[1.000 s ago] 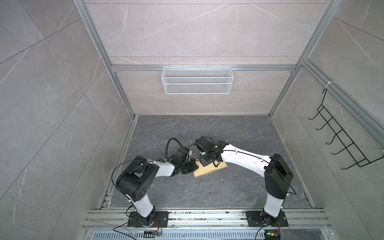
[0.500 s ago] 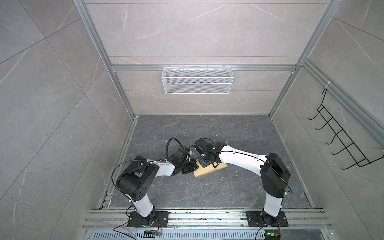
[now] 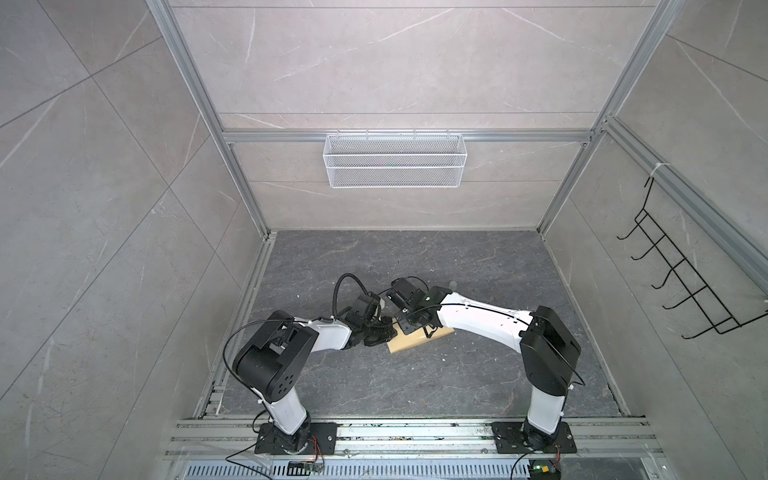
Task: Place the letter into the envelope and seal it
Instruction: 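Press the glue stick tip onto the envelope flap with the right gripper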
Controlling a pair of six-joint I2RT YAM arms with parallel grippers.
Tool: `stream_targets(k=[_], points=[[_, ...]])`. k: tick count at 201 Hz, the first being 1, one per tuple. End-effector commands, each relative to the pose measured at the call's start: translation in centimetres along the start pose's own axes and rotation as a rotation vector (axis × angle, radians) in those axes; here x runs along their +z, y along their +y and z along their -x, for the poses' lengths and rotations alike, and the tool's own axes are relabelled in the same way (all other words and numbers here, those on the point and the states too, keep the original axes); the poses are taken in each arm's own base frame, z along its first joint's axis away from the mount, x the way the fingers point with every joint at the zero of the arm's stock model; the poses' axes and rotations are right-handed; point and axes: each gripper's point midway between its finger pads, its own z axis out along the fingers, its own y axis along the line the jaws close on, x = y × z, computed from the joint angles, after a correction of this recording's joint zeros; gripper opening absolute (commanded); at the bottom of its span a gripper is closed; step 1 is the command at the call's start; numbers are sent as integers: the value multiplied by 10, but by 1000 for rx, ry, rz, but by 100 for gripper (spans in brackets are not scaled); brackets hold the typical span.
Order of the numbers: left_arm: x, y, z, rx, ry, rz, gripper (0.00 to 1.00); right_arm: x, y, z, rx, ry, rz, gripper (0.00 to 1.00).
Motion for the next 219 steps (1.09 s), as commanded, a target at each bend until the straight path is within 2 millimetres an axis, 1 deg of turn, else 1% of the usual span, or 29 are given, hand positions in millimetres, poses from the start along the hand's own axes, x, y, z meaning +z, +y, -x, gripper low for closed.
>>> stream_targets(k=[1, 87, 196, 219], points=[[3, 49, -19, -24, 49, 198, 0, 12, -36, -24, 15, 78, -134, 0], [5, 55, -22, -19, 62, 221, 0, 9, -62, -31, 46, 79, -198, 0], [7, 60, -26, -14, 73, 242, 0, 9, -82, -37, 95, 78, -226, 0], [7, 60, -26, -15, 74, 244, 0, 10, -91, -42, 110, 89, -243, 0]])
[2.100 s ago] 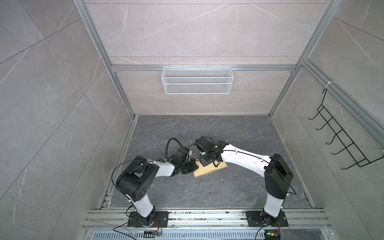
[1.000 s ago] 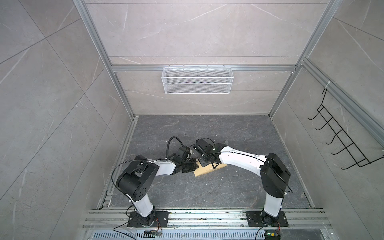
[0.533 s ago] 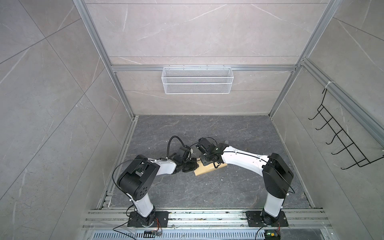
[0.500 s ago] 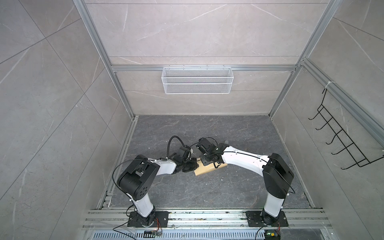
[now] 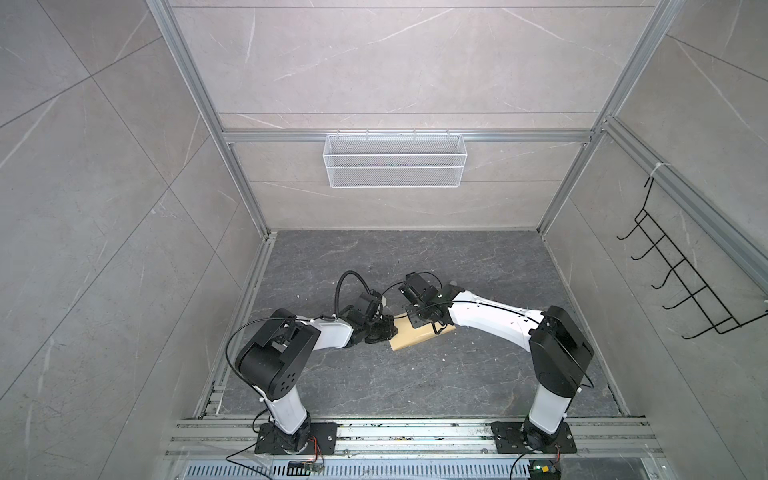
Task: Place the letter into the envelope and seal it
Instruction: 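Press the glue stick tip onto the envelope flap with the right gripper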
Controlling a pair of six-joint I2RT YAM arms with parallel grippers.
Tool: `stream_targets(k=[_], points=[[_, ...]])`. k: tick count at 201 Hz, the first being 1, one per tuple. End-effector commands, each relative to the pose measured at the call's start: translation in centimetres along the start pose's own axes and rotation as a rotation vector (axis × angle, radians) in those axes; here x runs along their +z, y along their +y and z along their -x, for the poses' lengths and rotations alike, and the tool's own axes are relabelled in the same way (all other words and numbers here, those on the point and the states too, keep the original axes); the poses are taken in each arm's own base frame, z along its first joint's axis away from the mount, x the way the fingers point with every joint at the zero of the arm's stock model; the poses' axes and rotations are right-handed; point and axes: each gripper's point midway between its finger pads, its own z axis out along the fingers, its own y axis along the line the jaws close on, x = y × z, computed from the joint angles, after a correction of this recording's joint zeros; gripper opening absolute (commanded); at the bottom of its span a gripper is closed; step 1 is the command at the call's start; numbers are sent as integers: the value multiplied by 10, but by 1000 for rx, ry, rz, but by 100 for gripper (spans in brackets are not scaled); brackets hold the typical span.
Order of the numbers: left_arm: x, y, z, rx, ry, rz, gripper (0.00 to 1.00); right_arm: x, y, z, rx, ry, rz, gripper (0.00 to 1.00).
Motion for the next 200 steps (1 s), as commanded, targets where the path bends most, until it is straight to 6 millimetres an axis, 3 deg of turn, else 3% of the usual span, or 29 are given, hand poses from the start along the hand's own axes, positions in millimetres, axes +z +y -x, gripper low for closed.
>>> stream_targets(k=[1, 42, 83, 121, 150, 200], points=[[3, 59, -33, -50, 89, 225, 0, 8, -55, -33, -15, 106, -199, 0], [2, 57, -32, -45, 84, 224, 0, 10, -73, -39, 43, 125, -217, 0], [2, 57, -31, -44, 78, 227, 0, 6, -56, -27, 62, 103, -123, 0], [2, 57, -31, -43, 79, 228, 0, -46, -34, 15, 127, -129, 92, 0], [3, 57, -31, -42, 80, 227, 0, -76, -30, 31, 138, -233, 167, 0], [5, 55, -31, -40, 84, 224, 0, -57, -2, 23, 19, -156, 127, 0]])
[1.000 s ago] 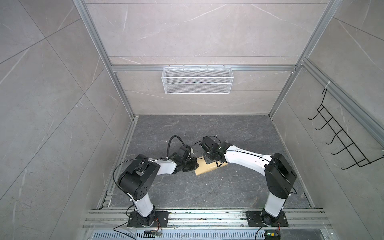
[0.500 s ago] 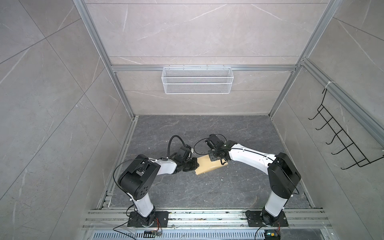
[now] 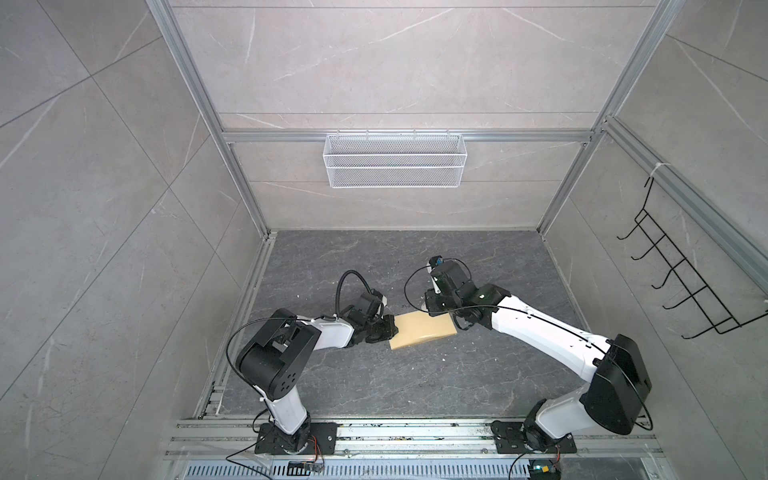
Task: Place the letter into the envelope and seal it
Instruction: 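Press the glue stick tip onto the envelope flap with the right gripper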
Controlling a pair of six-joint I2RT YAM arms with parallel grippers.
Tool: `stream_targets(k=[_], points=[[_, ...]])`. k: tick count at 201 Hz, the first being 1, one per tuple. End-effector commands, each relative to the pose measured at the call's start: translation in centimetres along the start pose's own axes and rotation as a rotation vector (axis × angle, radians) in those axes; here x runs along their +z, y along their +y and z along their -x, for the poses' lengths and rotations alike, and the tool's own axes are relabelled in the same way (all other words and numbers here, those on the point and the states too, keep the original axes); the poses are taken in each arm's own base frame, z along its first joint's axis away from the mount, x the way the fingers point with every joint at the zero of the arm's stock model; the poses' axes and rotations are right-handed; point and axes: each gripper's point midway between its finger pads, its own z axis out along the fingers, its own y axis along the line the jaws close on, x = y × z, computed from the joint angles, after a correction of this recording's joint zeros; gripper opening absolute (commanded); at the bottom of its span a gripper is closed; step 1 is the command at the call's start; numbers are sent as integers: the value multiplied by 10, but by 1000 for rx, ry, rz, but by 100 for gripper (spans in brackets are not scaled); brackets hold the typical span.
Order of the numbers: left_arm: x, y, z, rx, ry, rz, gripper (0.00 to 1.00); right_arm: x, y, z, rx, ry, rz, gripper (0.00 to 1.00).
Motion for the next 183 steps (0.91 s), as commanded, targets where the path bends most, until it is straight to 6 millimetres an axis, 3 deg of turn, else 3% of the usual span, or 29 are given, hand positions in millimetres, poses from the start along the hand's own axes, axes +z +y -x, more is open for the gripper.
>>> stream_targets(k=[1, 107, 183], points=[[4, 56, -33, -48, 95, 214, 0, 17, 15, -14, -85, 62, -18, 0], [4, 55, -33, -54, 88, 208, 0, 62, 29, -47, -142, 165, -77, 0], [4, 58, -35, -58, 91, 216, 0, 63, -3, -56, -192, 188, -244, 0]])
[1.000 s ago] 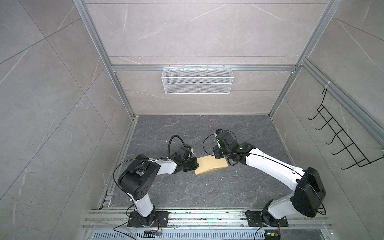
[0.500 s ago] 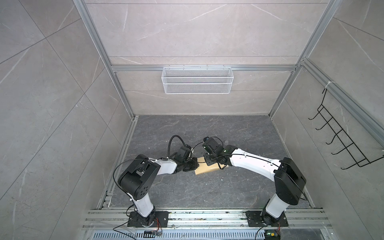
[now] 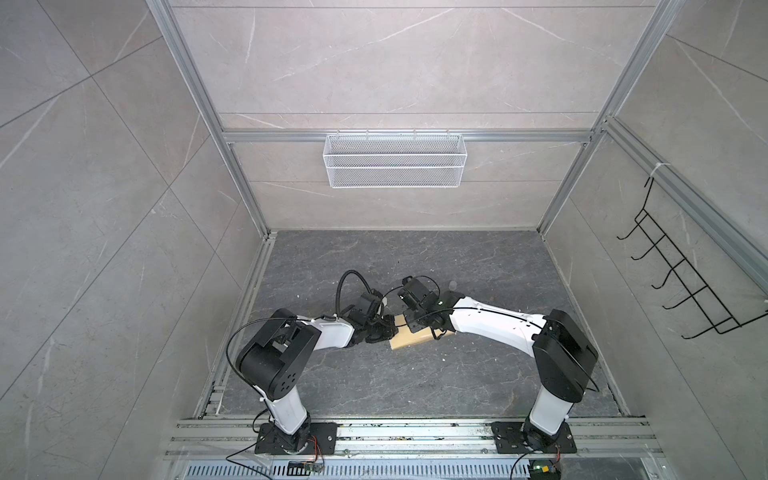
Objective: Place the letter into the envelope and seal it
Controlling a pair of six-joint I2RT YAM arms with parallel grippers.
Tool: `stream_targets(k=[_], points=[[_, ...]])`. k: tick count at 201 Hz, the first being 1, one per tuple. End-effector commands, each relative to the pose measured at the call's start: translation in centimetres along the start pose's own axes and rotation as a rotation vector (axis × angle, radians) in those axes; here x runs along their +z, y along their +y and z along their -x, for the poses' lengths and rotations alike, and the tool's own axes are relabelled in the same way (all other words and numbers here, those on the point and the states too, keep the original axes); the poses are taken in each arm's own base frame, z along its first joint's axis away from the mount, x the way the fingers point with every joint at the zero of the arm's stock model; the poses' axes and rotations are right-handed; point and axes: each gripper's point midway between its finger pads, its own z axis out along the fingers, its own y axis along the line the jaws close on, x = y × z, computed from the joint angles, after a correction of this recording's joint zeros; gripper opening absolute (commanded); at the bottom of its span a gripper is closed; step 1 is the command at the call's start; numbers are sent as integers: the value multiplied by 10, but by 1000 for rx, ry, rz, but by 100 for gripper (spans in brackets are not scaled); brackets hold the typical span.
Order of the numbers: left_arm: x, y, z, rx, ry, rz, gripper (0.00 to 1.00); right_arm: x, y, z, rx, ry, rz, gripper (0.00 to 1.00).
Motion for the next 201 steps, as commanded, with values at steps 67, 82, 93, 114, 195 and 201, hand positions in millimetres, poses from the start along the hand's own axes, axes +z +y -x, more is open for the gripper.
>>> stream_targets(k=[67, 82, 93, 114, 195, 201], points=[[2, 61, -37, -56, 97, 233, 0, 7, -58, -22, 37, 71, -192, 0], [2, 62, -38, -55, 98, 235, 0, 8, -66, -25, 59, 82, -201, 0], [2, 62, -38, -55, 99, 234, 0, 11, -75, -29, 85, 102, -216, 0], [2, 62, -37, -55, 96, 232, 0, 14, -87, -35, 132, 126, -224, 0], [3, 61, -37, -55, 97, 233, 0, -49, -45, 31, 212, -204, 92, 0], [3, 61, -37, -55, 97, 232, 0, -59, -46, 37, 223, -246, 109, 0]])
